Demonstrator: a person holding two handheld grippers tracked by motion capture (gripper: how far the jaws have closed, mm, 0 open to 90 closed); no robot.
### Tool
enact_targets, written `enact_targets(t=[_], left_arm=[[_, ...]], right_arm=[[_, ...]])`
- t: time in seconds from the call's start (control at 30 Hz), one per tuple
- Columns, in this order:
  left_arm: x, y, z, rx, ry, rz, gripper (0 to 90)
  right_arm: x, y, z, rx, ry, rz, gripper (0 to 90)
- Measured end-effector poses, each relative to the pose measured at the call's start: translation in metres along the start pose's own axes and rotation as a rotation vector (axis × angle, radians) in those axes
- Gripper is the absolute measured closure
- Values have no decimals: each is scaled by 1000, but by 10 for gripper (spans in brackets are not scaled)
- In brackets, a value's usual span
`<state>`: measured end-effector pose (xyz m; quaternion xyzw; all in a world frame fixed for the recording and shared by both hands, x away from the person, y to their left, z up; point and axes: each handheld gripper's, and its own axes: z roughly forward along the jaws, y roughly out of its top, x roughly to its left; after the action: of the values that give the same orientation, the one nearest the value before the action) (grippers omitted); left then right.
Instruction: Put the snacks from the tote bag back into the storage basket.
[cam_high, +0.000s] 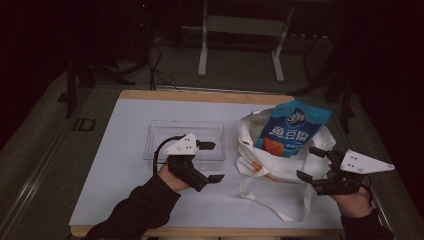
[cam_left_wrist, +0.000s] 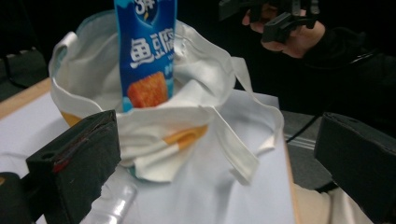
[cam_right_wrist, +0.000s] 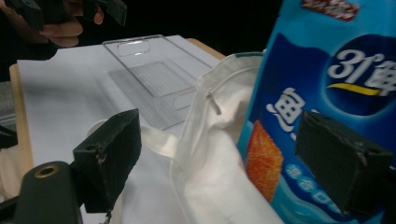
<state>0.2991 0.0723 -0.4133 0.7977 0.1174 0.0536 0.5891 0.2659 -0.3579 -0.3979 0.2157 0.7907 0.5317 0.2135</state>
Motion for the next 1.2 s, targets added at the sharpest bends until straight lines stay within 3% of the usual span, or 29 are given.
enact_targets(t=[0.43,0.83,1.0,1.2], left_arm=[[22,24,33,-4,-18,26,9],[43,40,88,50,-34,50,29],[53,45,101,51,-42,37,39],[62,48,112,52,-16,27,63]], right_arm=[[-27,1,-14,14,-65,4,184],[-53,-9,-17,39,-109,28,220],[-63,-13,-15,67,-128,29,240],[-77,-18,-12,79,-137,58,241]])
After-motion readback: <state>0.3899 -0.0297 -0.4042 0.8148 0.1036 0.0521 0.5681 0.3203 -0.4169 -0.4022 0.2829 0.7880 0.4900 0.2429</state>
